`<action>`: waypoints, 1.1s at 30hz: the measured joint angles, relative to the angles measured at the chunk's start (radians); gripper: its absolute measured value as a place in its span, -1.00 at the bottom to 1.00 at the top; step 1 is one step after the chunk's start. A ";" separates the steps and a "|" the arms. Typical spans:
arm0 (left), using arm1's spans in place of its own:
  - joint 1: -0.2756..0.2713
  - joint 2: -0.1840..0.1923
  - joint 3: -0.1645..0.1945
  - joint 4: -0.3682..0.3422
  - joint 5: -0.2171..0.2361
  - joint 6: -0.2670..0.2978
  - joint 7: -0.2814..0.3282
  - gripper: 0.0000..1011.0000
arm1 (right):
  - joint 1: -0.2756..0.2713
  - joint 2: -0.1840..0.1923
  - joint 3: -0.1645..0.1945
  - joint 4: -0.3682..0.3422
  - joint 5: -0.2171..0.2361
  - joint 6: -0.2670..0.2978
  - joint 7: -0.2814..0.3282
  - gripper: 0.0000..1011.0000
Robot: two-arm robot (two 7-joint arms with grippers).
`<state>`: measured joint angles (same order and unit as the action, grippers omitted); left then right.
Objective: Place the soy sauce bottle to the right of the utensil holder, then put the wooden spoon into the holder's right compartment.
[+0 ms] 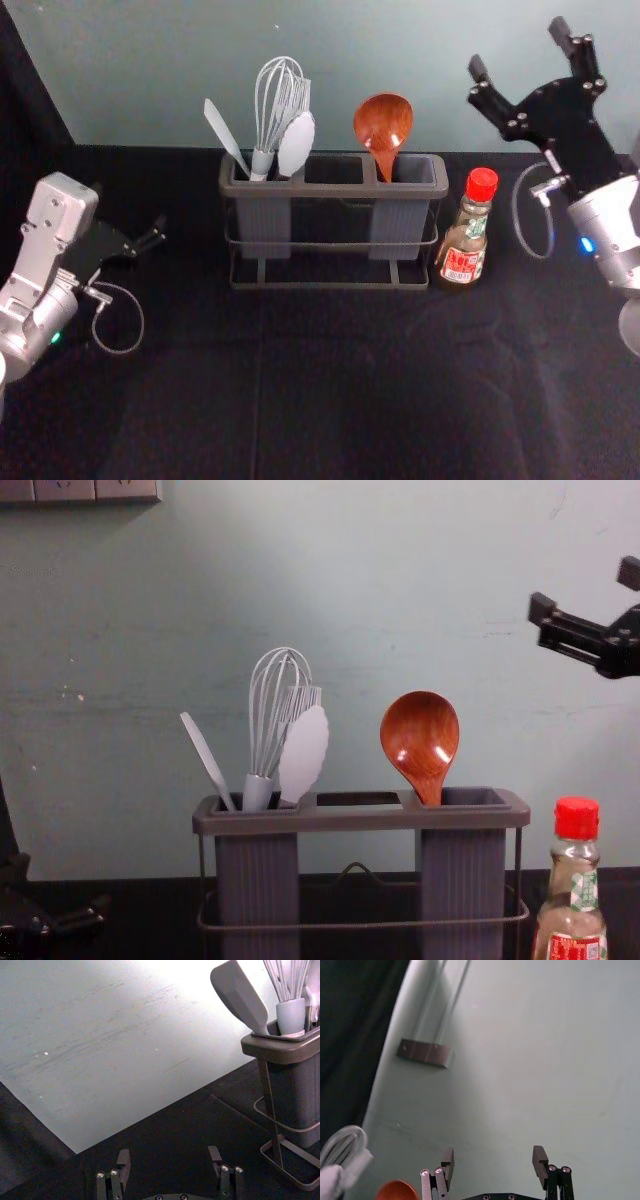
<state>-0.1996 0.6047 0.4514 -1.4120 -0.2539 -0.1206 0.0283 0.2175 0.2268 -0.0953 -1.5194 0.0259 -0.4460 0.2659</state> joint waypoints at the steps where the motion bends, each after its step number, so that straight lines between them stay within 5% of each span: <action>1: 0.000 0.000 0.000 0.000 0.000 0.000 0.000 1.00 | -0.002 0.004 0.003 -0.005 -0.002 0.009 -0.002 0.98; 15: 0.000 0.000 0.000 0.000 0.000 0.000 0.000 1.00 | -0.041 0.079 0.071 -0.084 -0.016 0.162 -0.026 0.98; 33: 0.000 0.000 0.000 0.000 0.000 0.000 0.000 1.00 | -0.068 0.114 0.109 0.030 0.022 0.211 -0.004 0.98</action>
<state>-0.1995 0.6047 0.4513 -1.4120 -0.2539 -0.1205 0.0283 0.1493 0.3411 0.0137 -1.4894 0.0477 -0.2347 0.2615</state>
